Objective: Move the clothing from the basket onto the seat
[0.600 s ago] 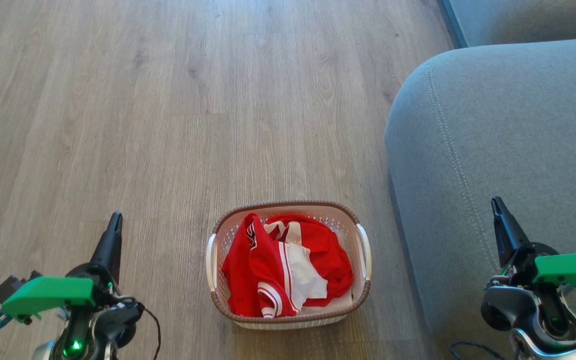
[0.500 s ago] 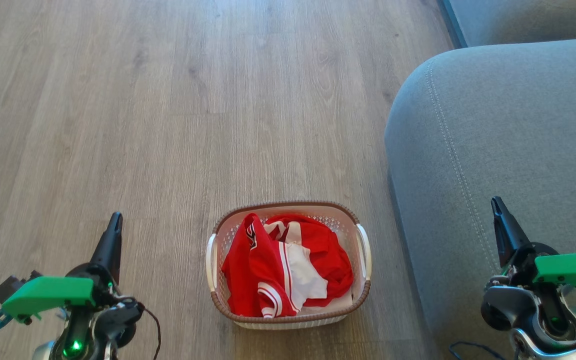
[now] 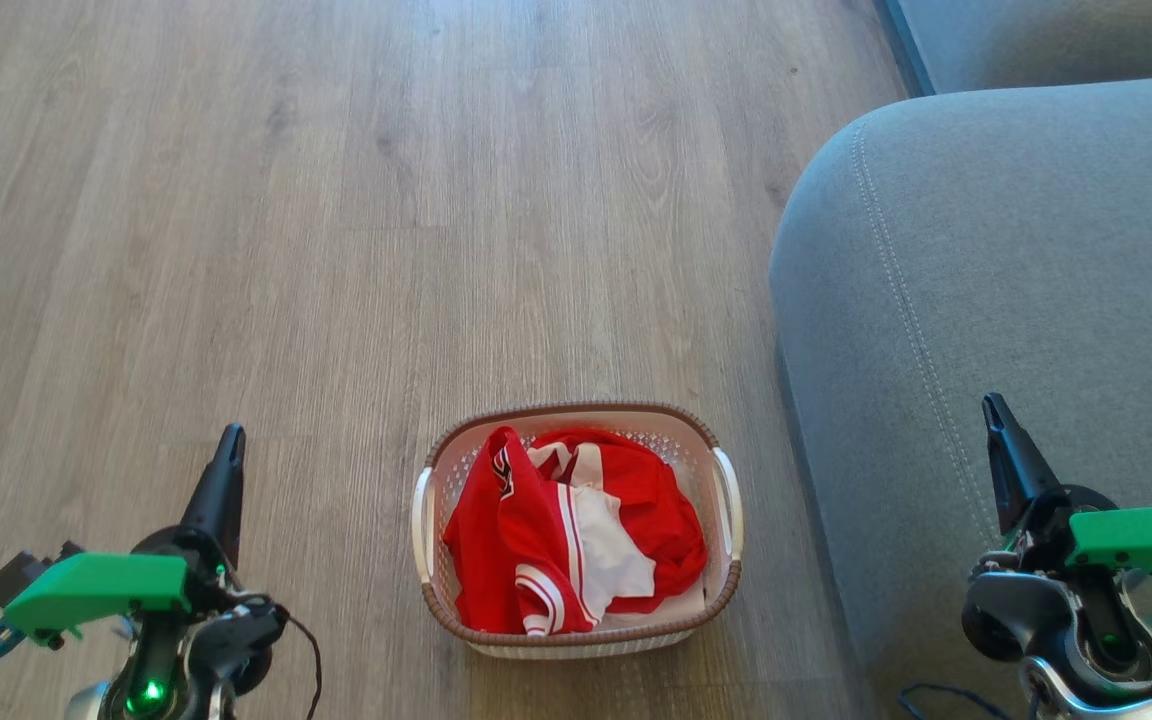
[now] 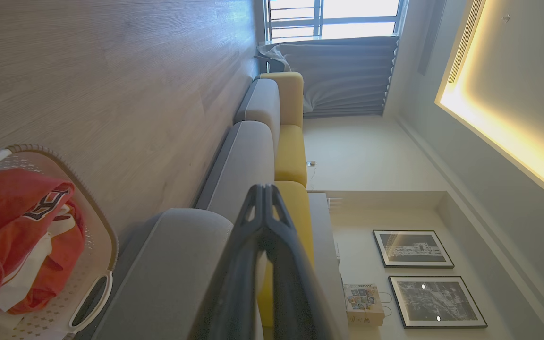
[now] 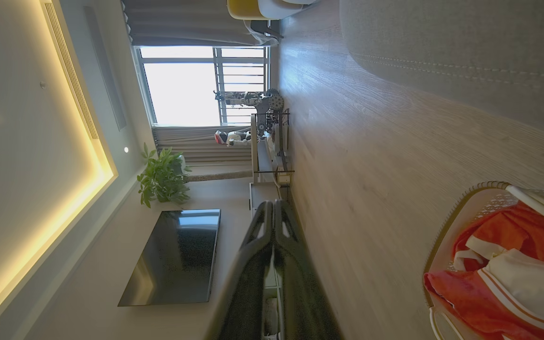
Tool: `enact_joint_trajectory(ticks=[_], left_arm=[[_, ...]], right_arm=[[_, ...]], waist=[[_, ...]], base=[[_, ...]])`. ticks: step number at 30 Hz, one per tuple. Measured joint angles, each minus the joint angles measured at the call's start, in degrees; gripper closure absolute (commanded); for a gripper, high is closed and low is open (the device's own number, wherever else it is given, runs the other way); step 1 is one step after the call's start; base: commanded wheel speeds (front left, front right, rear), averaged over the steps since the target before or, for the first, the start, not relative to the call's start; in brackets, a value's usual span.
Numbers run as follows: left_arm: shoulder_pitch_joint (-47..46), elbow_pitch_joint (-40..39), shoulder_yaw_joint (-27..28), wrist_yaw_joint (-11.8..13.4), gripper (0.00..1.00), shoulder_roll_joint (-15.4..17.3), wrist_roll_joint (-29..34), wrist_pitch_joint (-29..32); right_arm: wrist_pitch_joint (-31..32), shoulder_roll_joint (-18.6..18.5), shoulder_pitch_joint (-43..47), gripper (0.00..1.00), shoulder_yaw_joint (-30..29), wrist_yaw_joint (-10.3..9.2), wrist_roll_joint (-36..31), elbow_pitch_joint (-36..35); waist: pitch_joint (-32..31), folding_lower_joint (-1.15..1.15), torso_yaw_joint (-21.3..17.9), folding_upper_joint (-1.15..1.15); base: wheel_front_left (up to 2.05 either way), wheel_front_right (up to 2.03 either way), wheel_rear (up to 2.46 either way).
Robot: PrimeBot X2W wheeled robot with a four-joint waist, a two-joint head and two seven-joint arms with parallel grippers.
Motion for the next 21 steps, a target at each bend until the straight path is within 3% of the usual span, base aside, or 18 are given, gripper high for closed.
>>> enact_joint_trajectory(ticks=[11,12,13,14,21], left_arm=[[0.00,0.00,0.00,0.00,1.00,0.00,0.00,0.00],[0.00,0.00,0.00,0.00,0.00,0.00,0.00,0.00],[0.10,0.48,-0.03,0.02,1.00,-0.05,0.01,-0.07],[0.55,1.36,-0.08,0.03,0.00,-0.14,0.01,-0.07],[5.21,5.79,-0.62,0.07,0.00,-0.42,0.02,-0.49]], right_arm=[[0.00,0.00,0.00,1.00,0.00,0.00,0.00,0.00],[0.00,0.00,0.00,0.00,0.00,0.00,0.00,0.00],[0.01,0.22,0.14,1.00,0.03,-0.01,-0.01,0.45],[0.02,0.53,0.55,0.00,0.30,-0.02,-0.01,1.21],[0.02,2.67,4.99,0.00,1.90,-0.08,-0.36,4.98]], waist=[[0.00,0.00,0.00,0.00],[0.00,0.00,0.00,0.00],[0.00,0.00,0.00,0.00],[0.00,0.00,0.00,0.00],[-0.08,0.00,0.03,0.01]], base=[[0.00,0.00,0.00],[0.00,0.00,0.00],[0.00,0.00,0.00],[0.00,0.00,0.00],[0.00,0.00,0.00]])
